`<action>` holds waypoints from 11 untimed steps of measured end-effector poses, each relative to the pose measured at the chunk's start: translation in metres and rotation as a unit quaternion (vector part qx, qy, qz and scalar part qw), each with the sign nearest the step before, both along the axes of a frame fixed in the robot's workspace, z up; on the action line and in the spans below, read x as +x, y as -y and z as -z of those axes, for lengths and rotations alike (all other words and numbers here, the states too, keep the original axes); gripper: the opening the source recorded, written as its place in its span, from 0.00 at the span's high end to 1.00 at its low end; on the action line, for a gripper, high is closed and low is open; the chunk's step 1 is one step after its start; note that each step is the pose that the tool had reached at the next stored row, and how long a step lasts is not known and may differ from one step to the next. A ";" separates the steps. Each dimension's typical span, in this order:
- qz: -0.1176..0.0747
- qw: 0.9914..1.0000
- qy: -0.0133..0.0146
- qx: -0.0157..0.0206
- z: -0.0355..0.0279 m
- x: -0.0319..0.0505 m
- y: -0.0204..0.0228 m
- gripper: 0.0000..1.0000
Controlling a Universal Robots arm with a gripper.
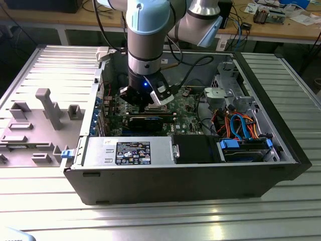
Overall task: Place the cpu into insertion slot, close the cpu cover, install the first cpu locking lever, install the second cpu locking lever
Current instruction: 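Install the second cpu locking lever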
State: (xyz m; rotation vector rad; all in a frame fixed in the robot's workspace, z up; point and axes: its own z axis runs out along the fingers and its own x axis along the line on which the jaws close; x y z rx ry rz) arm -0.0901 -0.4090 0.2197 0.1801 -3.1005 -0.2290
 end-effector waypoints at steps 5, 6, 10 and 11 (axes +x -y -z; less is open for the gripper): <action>0.000 1.000 0.000 0.000 0.0015 -0.0015 0.0000 0.89; 0.000 1.000 0.000 0.000 0.0016 -0.0015 0.0000 0.89; 0.000 1.000 0.000 0.000 0.0027 -0.0016 -0.0027 0.89; 0.000 1.000 0.000 0.000 0.0031 -0.0016 -0.0046 0.89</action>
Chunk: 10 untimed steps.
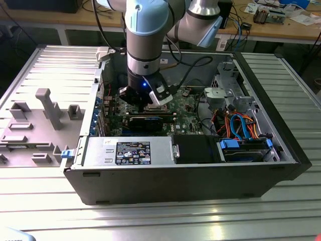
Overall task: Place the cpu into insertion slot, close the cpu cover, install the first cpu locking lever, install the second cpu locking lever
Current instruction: 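Install the second cpu locking lever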
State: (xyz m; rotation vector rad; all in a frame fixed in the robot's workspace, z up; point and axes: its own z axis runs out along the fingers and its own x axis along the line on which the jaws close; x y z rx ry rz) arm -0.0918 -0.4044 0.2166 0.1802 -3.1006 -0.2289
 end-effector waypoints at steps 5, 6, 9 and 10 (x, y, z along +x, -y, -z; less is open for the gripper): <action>0.000 1.000 0.000 0.000 0.0062 -0.0026 -0.0040 0.89; 0.000 1.000 0.000 0.000 0.0075 -0.0032 -0.0040 0.89; 0.000 1.000 0.000 0.000 0.0113 -0.0044 -0.0066 0.89; 0.000 1.000 0.000 0.000 0.0120 -0.0045 -0.0078 0.89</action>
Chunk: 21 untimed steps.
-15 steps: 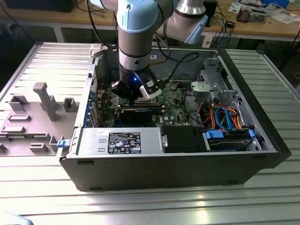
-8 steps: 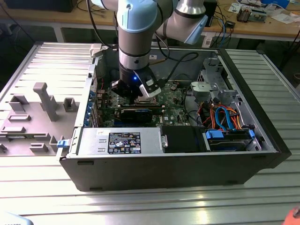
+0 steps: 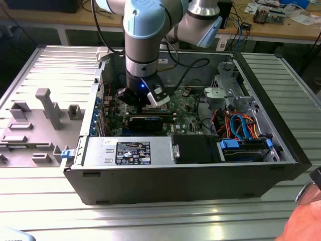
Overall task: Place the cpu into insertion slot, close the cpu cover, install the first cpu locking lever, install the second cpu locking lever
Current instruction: 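Install the second cpu locking lever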
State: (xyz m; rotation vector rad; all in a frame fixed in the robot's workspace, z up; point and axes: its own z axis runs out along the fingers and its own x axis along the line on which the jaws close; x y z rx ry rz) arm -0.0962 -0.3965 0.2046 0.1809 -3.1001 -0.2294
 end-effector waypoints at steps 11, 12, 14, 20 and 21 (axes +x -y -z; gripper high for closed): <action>-0.001 1.000 0.001 0.002 -0.0011 0.0001 -0.0039 0.89; -0.001 1.000 0.001 0.003 -0.0048 0.0006 -0.0040 0.89; -0.001 1.000 0.000 0.002 -0.0051 0.0018 -0.0045 0.89; -0.001 1.000 0.000 0.002 -0.0210 0.0020 -0.0080 0.89; -0.001 1.000 0.000 0.002 -0.0255 0.0020 -0.0081 0.89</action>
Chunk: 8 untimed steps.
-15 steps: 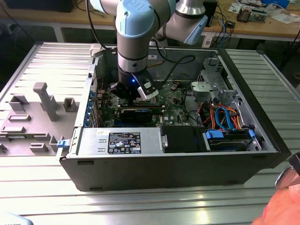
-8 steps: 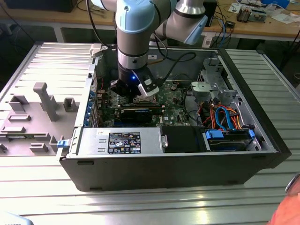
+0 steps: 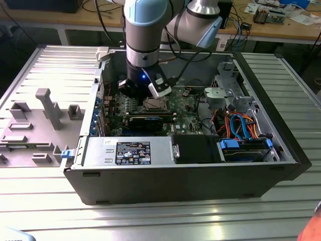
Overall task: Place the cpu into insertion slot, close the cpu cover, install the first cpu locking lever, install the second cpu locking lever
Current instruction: 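Install the second cpu locking lever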
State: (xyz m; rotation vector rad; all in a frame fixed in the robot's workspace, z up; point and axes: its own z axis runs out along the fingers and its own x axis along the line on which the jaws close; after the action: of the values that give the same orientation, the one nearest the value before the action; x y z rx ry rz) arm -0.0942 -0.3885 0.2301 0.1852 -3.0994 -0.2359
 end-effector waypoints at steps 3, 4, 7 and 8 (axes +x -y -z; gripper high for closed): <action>0.000 1.000 0.000 0.000 -0.0190 0.0000 0.0000 0.89; 0.000 1.000 0.000 0.000 -0.0235 0.0001 0.0000 0.89; 0.000 1.000 0.000 0.000 -0.0346 0.0002 0.0000 0.89; 0.000 1.000 0.000 0.000 -0.0346 0.0002 0.0000 0.89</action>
State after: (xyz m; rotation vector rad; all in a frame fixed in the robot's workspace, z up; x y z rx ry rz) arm -0.0940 -0.3885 0.2647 0.1852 -3.0996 -0.2366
